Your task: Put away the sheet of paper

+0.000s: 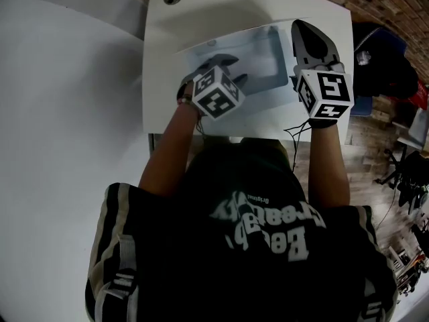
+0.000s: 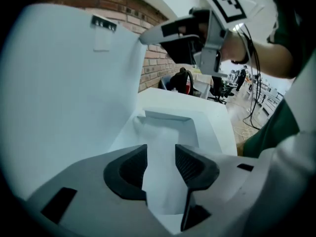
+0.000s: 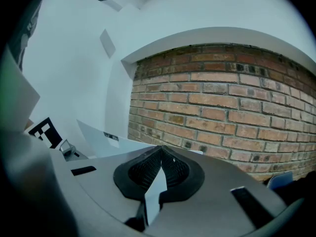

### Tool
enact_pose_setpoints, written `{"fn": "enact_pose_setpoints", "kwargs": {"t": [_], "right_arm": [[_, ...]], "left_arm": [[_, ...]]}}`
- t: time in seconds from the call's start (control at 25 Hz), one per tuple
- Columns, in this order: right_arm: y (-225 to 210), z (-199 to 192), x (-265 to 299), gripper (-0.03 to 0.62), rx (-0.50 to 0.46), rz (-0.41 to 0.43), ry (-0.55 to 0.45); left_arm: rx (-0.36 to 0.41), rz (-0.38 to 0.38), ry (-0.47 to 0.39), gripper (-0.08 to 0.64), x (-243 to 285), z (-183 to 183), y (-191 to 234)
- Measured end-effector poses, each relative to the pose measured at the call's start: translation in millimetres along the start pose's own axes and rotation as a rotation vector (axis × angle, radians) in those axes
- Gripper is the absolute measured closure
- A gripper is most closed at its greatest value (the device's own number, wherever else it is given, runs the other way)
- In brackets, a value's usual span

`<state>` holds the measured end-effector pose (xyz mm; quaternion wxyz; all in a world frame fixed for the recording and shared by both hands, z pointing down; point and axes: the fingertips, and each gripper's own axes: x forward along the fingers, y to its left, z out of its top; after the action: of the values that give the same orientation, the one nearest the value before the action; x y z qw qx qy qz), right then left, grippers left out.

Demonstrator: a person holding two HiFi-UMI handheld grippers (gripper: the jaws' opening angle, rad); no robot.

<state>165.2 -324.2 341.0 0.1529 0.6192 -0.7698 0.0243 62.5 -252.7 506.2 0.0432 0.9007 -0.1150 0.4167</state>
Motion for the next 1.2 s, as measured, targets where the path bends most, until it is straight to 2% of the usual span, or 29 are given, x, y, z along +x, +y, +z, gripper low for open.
{"fn": "enact_pose_setpoints", "kwargs": {"t": [0.2,0.28,0.4,0.72,0.96,1.2], "right_arm": [[6.0,3.0,-19.6,0.597,-0.005,-0.035,0.003],[12.8,2.4,-29.0,0.597,-0.008,-0.033,0.009],[20.6,4.0,-39.4,0.597,-0.016,-0.020,0.002],[17.1,0.6,-65.3,0.597,-0.009,0.030,-0.031],[21.0,-8.1,-108.2,0.597,-0.009,0.096,-0.043],[14.3,-16.3,-155.1,0.597,-0.010,0.134,-0.080]], "left_arm": [[0.018,0.062,-0.117,0.456,-30.5,23.8,1.3],[0.021,0.096,-0.160,0.519,-41.7,31.0,1.0],[0.020,0.127,-0.192,0.551,-52.9,38.0,-1.6],[-0.011,0.229,-0.234,0.560,-67.1,54.5,-10.6],[-0.064,0.400,-0.299,0.560,-94.9,70.6,-20.0],[-0.080,0.504,-0.358,0.561,-113.7,87.8,-54.6]]}}
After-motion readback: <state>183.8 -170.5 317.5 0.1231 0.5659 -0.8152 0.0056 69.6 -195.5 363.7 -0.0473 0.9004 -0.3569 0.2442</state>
